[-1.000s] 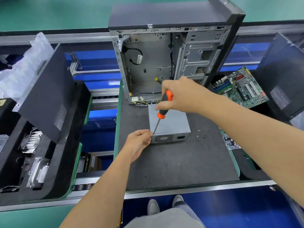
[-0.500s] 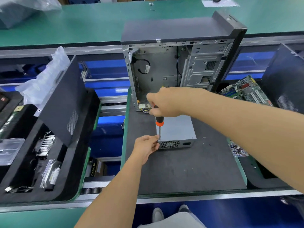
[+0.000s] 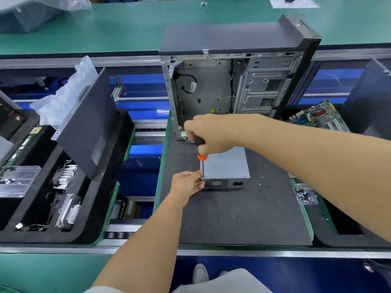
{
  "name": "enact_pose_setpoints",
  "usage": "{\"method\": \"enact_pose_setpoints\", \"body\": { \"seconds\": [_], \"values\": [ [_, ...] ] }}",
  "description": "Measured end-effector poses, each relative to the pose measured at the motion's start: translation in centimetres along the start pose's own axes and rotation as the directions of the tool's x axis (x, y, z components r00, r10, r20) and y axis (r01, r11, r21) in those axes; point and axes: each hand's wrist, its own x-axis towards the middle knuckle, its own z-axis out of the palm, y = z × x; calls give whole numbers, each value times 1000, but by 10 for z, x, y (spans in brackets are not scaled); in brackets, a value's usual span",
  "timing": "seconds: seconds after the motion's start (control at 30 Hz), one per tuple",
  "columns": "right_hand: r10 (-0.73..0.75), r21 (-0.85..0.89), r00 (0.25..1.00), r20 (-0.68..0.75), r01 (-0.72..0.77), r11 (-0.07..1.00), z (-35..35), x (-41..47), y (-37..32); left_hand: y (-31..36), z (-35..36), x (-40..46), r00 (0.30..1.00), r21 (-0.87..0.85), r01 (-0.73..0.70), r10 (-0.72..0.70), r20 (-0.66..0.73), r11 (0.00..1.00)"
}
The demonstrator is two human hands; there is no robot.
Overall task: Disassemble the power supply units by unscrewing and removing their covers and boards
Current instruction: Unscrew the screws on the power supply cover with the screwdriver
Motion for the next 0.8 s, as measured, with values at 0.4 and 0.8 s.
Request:
{"method": "enact_pose_setpoints", "body": {
  "seconds": [0.4,0.8],
  "values": [
    [40,-43,998,41,-39,998,-1,-9,3,3,6,-5,996,-3,13,-13,-93,1000],
    [-10,12,1000,19,10,1000,0,-9,9,9,8,-7,993,62,23,-16,-114,998]
  ]
}}
